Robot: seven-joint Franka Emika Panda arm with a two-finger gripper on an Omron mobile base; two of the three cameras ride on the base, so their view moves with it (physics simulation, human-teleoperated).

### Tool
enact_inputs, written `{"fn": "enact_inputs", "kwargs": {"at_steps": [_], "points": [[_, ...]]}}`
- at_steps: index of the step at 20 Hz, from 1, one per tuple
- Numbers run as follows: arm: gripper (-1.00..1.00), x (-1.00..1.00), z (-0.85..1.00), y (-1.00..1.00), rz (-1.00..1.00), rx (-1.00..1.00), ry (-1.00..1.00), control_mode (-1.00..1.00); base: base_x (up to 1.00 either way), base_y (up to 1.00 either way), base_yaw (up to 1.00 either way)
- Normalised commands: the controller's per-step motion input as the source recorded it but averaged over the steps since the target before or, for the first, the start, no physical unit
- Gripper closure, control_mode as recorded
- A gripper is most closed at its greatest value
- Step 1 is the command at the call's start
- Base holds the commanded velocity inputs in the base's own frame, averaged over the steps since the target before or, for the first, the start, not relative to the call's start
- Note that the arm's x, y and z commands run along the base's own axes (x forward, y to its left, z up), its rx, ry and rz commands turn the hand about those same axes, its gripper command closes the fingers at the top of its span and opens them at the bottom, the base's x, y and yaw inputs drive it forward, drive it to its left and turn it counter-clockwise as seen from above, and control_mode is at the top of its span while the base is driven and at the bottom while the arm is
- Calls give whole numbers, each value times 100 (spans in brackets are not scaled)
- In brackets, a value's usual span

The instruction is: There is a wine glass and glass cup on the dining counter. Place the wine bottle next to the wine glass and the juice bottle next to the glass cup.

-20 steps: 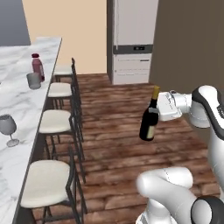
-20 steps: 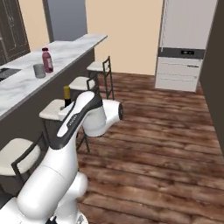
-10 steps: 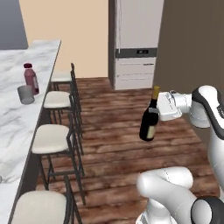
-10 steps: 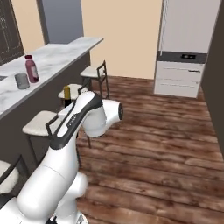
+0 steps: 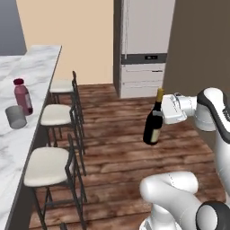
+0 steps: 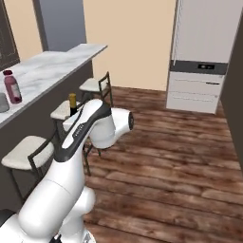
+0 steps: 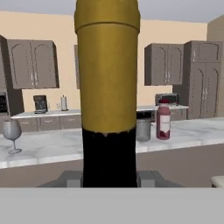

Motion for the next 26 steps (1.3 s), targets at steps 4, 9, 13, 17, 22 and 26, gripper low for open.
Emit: {"fn": "enact_inputs", "kwargs": {"at_steps": [4, 9, 13, 17, 22, 26], "points": [[100, 0, 0, 0, 0, 0, 0, 100, 60, -24, 28], [100, 0, 0, 0, 0, 0, 0, 100, 14, -10, 81], [100, 0, 0, 0, 0, 0, 0, 100, 0, -8, 91], [100, 0, 0, 0, 0, 0, 0, 100, 0, -5, 94], [100, 0, 0, 0, 0, 0, 0, 100, 0, -5, 95], [100, 0, 0, 0, 0, 0, 0, 100, 0, -7, 95]]}}
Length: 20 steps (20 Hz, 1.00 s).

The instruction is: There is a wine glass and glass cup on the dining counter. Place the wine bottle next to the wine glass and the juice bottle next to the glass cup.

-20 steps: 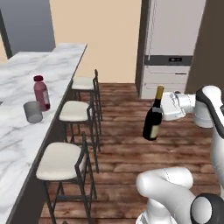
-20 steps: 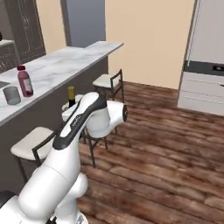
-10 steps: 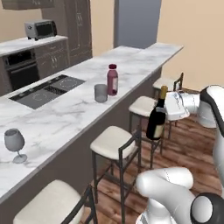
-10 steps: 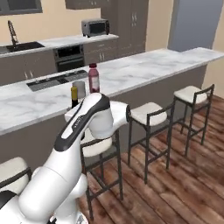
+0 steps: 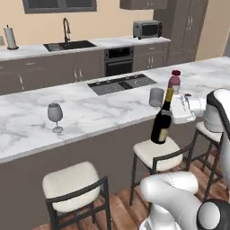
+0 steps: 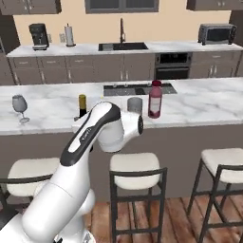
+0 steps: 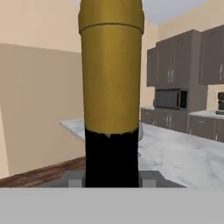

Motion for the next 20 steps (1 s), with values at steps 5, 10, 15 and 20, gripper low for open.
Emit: {"fn": "enact_inputs", "kwargs": {"at_steps": [5, 10, 15, 20], "points": [[100, 0, 0, 0, 0, 0, 0, 100, 17, -14, 67], [100, 0, 0, 0, 0, 0, 0, 100, 41, -5, 2], [100, 0, 0, 0, 0, 0, 0, 100, 48, -12, 1], [100, 0, 0, 0, 0, 0, 0, 100, 66, -10, -2]]}}
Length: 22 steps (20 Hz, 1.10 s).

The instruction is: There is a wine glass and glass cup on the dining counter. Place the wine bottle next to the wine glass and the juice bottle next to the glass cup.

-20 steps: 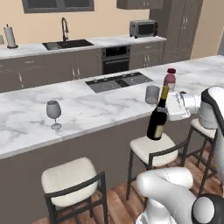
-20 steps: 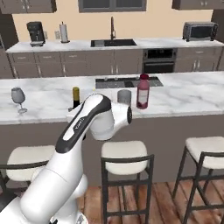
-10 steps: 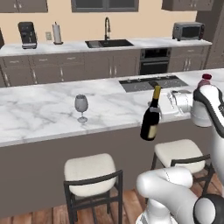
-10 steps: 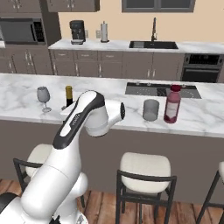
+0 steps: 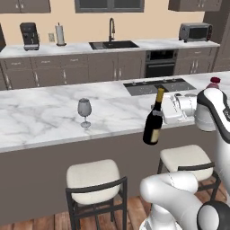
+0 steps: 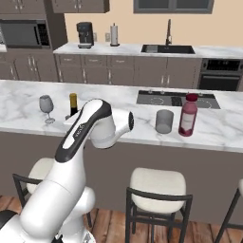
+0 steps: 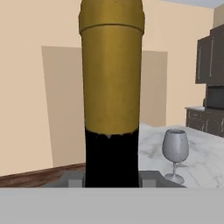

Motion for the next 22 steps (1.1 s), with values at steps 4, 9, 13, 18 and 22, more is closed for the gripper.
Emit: {"fn": "enact_inputs", "kwargs": {"at_steps": [4, 9, 13, 18, 22], "points": [[100, 0, 0, 0, 0, 0, 0, 100, 64, -2, 0], [100, 0, 0, 0, 0, 0, 0, 100, 52, -1, 0], [100, 0, 0, 0, 0, 0, 0, 100, 4, -1, 0], [100, 0, 0, 0, 0, 0, 0, 100, 0, 0, 0], [100, 0, 0, 0, 0, 0, 0, 100, 0, 0, 0]]}}
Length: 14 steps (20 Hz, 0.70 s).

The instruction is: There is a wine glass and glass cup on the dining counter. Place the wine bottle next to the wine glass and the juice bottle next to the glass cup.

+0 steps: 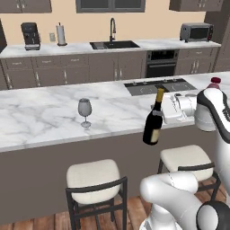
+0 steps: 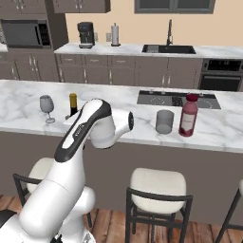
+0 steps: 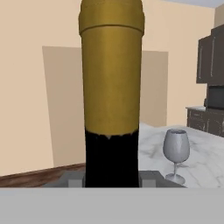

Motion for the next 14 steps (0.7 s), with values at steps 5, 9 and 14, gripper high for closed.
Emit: {"fn": "enact_inputs", "kwargs": {"at_steps": [5, 9, 14], "points": [[100, 0, 0, 7, 2, 0, 0, -100, 0, 2, 0], [100, 11, 9, 34, 3, 0, 0, -100, 0, 0, 0], [100, 26, 11, 48, 5, 0, 3, -100, 0, 0, 0]]}}
